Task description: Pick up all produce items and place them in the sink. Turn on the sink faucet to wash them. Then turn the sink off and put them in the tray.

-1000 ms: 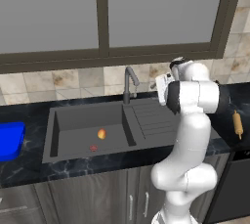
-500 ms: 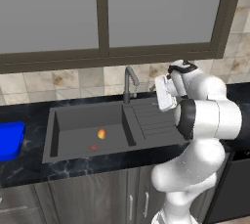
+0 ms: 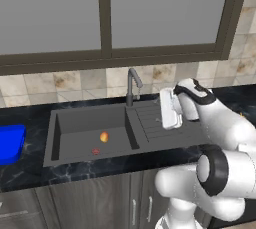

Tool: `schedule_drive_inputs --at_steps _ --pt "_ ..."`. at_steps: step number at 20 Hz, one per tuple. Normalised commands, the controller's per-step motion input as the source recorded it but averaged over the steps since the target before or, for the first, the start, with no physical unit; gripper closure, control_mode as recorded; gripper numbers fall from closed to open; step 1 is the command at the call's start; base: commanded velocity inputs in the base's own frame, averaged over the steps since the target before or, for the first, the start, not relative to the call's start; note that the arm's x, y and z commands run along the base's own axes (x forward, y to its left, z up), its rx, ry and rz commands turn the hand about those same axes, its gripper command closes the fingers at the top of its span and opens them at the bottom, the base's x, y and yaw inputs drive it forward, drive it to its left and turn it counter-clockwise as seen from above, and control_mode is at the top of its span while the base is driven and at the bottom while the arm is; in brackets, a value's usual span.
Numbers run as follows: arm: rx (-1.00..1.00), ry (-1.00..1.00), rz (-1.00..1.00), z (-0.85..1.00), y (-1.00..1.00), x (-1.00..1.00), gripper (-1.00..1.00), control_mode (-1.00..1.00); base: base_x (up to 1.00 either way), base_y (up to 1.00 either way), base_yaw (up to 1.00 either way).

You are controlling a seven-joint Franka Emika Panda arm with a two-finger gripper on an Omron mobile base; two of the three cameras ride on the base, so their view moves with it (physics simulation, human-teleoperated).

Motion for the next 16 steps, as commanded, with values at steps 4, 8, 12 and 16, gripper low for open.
schedule_drive_inputs --at_steps 4,8,12,16 --pt "-0.01 0.01 -0.25 0.19 0.48 -0.46 -1.00 -1.00 0.00 0.00 0.00" --pt "-0.01 0.07 -0.31 0.28 0.49 -0.22 -1.00 -1.00 0.00 0.00 0.00" --pt "-0.02 0.14 -0.33 0.29 0.47 -0.10 -1.00 -1.00 0.00 0.00 0.00" --pt "-0.05 0.23 -0.33 0.14 0.52 0.00 -1.00 -1.00 0.00 0.00 0.00"
